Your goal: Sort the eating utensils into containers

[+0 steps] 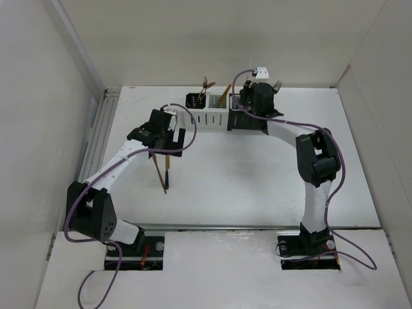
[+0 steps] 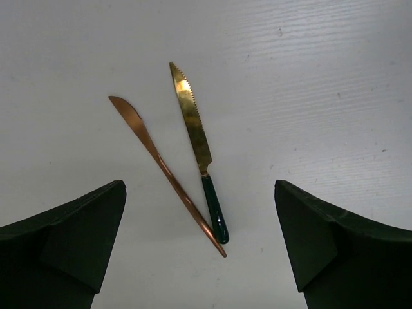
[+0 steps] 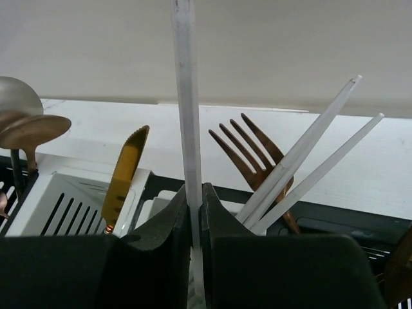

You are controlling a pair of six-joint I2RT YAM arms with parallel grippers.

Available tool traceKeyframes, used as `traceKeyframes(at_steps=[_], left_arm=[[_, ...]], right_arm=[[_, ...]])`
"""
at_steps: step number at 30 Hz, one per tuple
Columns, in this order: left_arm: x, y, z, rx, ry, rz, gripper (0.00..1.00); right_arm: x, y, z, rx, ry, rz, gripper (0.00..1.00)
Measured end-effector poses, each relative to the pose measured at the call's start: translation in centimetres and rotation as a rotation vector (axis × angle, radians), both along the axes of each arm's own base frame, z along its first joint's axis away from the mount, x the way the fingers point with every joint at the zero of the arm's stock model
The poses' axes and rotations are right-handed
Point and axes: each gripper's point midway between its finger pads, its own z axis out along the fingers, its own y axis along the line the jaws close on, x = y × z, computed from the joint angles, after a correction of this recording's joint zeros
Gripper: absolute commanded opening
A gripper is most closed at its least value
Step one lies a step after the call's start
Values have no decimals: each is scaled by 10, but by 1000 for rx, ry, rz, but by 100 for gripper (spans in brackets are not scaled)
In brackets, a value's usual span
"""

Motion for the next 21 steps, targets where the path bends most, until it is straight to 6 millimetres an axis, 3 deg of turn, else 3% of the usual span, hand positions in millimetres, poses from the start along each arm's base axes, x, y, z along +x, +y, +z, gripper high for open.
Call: traceKeyframes(at_steps=[3,5,6,10,16,21], left_arm=[[2,5,-12,11,34,17,94],[2,6,-20,15,57,21,86],[2,6,-24,16,69,22,83],[-3,9,-37,7,104,33,67],[-21,14,-63,-8,189,40,61],[-28,6,-73,-48,233,11,63]], right_arm=[[-1,2,-2,-10,2,-8,8],[-1,3,-1,-13,-3,-10,19],[-2,3,-2,-13,-1,-12,34],[-6,1,-10,-28,14,-14,48],[-18,-8,-8,-38,22,-36,51],[-27,-15,25,-19,-26,-55,54]])
